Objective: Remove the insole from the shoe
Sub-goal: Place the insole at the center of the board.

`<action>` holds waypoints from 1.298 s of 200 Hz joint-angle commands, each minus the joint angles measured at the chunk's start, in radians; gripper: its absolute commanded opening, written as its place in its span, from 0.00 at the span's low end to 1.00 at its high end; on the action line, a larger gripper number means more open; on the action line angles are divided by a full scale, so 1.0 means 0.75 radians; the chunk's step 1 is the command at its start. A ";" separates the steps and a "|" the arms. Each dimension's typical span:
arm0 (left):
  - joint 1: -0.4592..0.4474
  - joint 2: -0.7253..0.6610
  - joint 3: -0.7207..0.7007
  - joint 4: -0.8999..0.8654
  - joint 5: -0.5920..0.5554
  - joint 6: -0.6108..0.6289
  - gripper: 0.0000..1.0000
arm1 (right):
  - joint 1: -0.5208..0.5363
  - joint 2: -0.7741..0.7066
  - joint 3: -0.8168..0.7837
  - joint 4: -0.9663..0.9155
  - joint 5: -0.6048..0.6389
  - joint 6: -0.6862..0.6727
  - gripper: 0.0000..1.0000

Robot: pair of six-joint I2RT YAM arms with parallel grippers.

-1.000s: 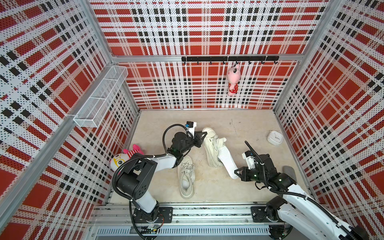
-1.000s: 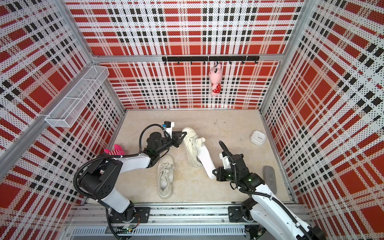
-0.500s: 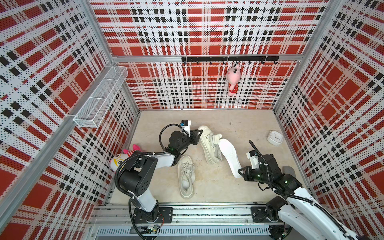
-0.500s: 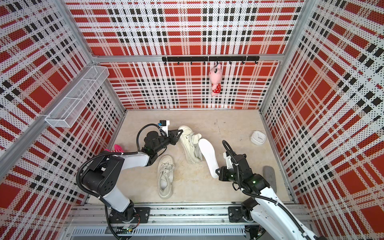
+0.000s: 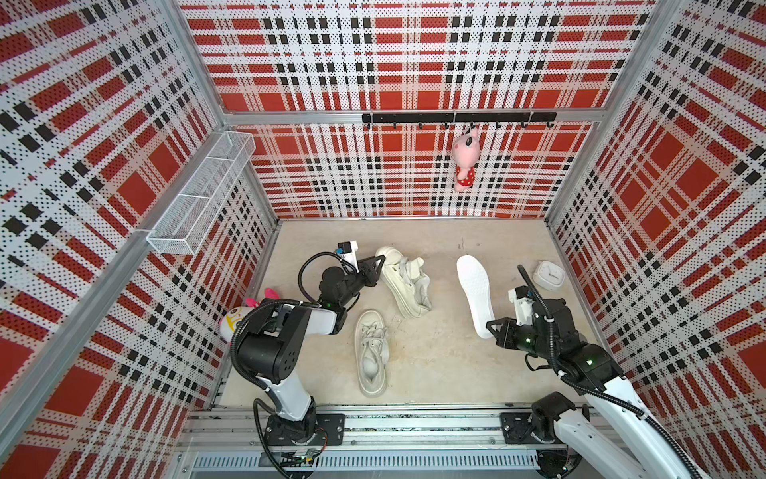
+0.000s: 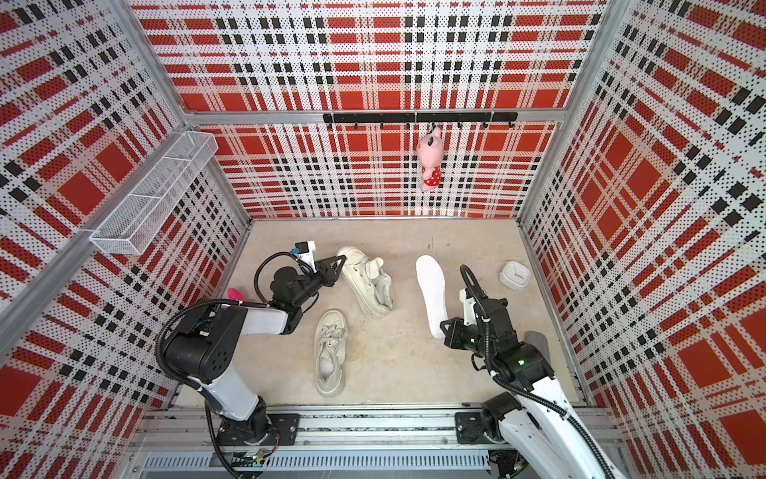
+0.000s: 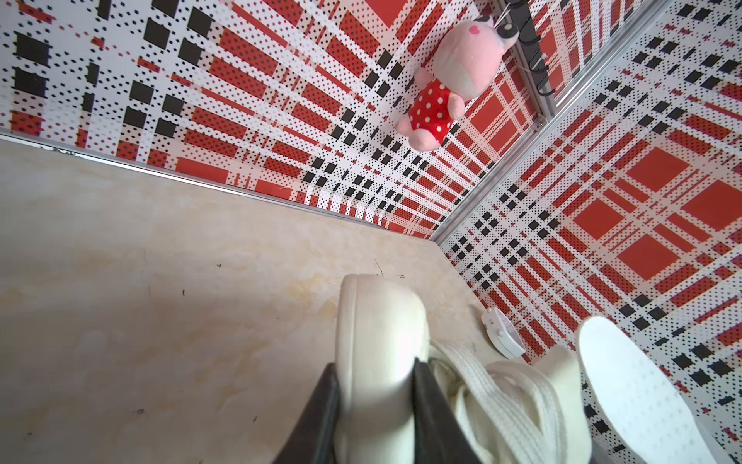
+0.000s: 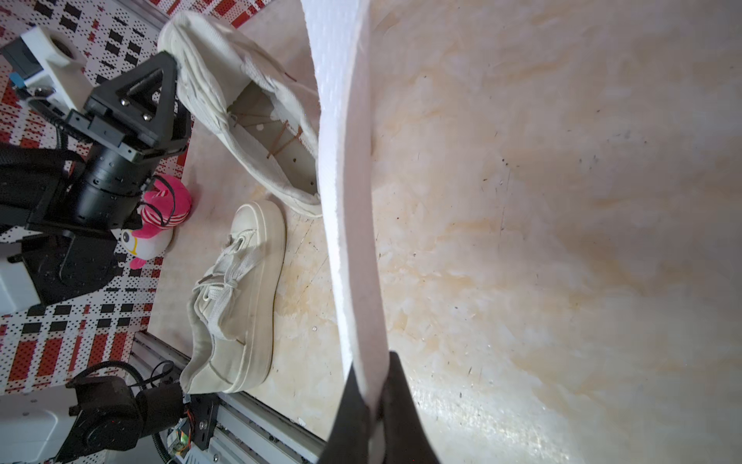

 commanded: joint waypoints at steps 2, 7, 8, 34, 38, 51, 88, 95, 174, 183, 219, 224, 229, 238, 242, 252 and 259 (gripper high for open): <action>0.012 -0.038 -0.015 0.167 0.047 -0.059 0.13 | -0.128 0.069 0.037 0.016 -0.121 -0.138 0.00; 0.012 -0.042 -0.020 0.167 0.050 -0.062 0.13 | -0.160 0.091 0.040 0.033 -0.152 -0.161 0.00; 0.012 -0.043 -0.022 0.168 0.051 -0.063 0.13 | -0.167 0.095 0.040 0.037 -0.158 -0.171 0.00; 0.009 -0.057 -0.042 0.169 0.075 -0.076 0.12 | -0.324 0.238 0.057 0.145 -0.314 -0.275 0.00; 0.008 -0.058 -0.045 0.167 0.077 -0.076 0.12 | -0.345 0.256 0.056 0.174 -0.333 -0.288 0.00; 0.004 -0.062 -0.055 0.167 0.078 -0.079 0.12 | -0.401 0.340 0.051 0.280 -0.403 -0.299 0.00; -0.022 -0.067 -0.073 0.172 0.067 -0.088 0.11 | -0.439 0.677 0.130 0.456 -0.480 -0.365 0.00; -0.029 -0.068 -0.074 0.172 0.066 -0.088 0.11 | -0.440 0.740 0.149 0.485 -0.489 -0.370 0.00; -0.096 -0.078 -0.084 0.165 0.014 -0.078 0.11 | -0.445 1.270 0.268 0.801 -0.566 -0.241 0.00; -0.099 -0.080 -0.084 0.164 0.013 -0.078 0.11 | -0.446 1.316 0.270 0.832 -0.571 -0.221 0.00; -0.109 -0.100 -0.090 0.145 0.002 -0.062 0.11 | -0.451 1.461 0.245 0.984 -0.568 -0.132 0.04; -0.109 -0.103 -0.090 0.141 0.003 -0.058 0.10 | -0.450 1.475 0.238 1.009 -0.571 -0.120 0.06; -0.111 -0.104 -0.088 0.138 0.005 -0.056 0.10 | -0.451 1.489 0.233 1.025 -0.572 -0.109 0.08; -0.113 -0.104 -0.086 0.130 0.011 -0.051 0.09 | -0.451 1.510 0.226 1.047 -0.569 -0.100 0.11; -0.113 -0.104 -0.085 0.129 0.012 -0.049 0.09 | -0.450 1.516 0.222 1.054 -0.566 -0.098 0.12; -0.115 -0.108 -0.084 0.119 0.012 -0.045 0.09 | -0.451 1.524 0.215 1.059 -0.549 -0.097 0.16; -0.116 -0.111 -0.085 0.116 0.012 -0.043 0.09 | -0.452 1.524 0.209 1.060 -0.538 -0.103 0.19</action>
